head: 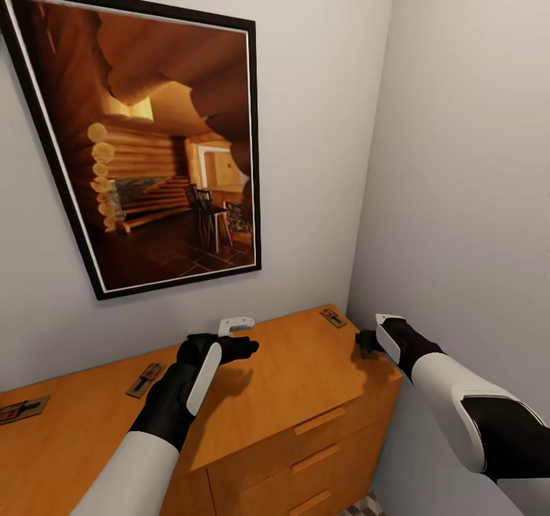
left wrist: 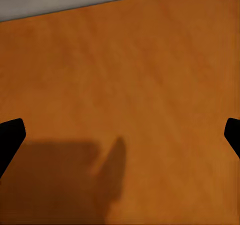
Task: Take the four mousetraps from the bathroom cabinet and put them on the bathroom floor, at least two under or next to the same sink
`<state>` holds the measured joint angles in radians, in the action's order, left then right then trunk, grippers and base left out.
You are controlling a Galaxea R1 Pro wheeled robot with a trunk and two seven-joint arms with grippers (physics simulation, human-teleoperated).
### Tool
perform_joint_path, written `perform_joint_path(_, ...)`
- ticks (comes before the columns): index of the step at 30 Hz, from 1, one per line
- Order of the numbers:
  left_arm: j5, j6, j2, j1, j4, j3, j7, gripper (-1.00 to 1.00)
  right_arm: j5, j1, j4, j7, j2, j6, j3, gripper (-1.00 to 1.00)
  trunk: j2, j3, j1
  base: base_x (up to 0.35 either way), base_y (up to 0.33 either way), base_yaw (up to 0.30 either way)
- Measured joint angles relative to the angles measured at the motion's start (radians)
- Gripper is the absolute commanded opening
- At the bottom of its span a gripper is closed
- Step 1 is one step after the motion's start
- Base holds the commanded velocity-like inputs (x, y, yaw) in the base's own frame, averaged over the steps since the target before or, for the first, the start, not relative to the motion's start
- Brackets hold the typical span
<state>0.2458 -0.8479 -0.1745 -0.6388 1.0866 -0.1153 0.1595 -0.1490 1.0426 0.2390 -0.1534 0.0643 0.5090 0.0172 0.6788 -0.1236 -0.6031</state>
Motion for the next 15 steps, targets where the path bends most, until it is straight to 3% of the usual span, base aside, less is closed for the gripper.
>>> perform_joint_path(7, 0.000, 0.001, 0.000, 0.000, 0.000, 0.000, 0.004, 1.00, 0.000, 0.000, 0.000, -0.001, -0.002, 0.001, 0.000, -1.00, -0.049, 0.022, 0.027, 0.000, 0.000, 0.000)
perform_joint_path(15, -0.002, 0.011, 0.000, 0.000, 0.000, 0.000, 0.004, 1.00, -0.003, 0.000, 0.000, -0.001, -0.007, 0.001, 0.000, -1.00, -0.049, 0.022, 0.027, 0.030, 0.000, 0.000)
